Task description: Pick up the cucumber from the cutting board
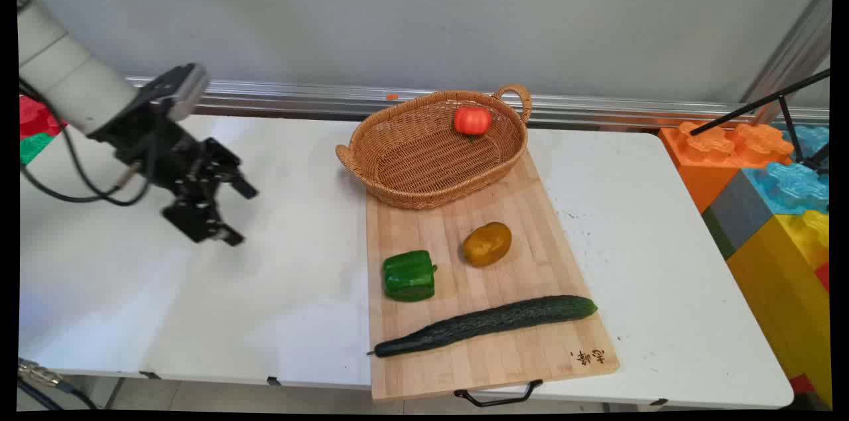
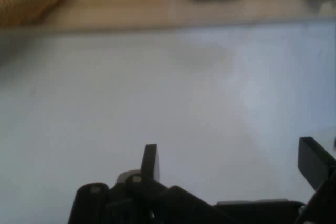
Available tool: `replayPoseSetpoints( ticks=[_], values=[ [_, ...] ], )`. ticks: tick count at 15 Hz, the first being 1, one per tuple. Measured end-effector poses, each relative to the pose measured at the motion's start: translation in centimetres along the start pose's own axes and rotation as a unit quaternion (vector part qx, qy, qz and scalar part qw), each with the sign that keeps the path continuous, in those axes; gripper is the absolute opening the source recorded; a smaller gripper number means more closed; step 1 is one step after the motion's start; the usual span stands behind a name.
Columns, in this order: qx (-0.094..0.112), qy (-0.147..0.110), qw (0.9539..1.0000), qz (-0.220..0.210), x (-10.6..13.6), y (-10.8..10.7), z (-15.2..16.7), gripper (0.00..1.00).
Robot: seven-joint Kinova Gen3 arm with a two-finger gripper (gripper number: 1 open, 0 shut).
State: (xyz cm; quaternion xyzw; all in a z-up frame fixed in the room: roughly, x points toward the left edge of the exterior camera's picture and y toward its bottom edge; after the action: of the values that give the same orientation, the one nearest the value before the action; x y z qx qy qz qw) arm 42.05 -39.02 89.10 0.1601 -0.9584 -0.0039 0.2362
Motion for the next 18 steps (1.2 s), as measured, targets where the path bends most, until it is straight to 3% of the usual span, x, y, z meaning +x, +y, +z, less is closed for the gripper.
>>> replayPoseSetpoints(
  ticks=[4, 10, 18],
  values=[
    [-0.002, 0.016, 0.9997, -0.018, 6.3, 3.1, 1.7, 1.00],
    [0.000, 0.013, 0.9995, -0.029, 16.1, 7.8, 6.0, 1.00],
    [-0.013, 0.028, 0.9990, -0.034, 22.1, 9.3, 15.3, 1.00]
  ],
)
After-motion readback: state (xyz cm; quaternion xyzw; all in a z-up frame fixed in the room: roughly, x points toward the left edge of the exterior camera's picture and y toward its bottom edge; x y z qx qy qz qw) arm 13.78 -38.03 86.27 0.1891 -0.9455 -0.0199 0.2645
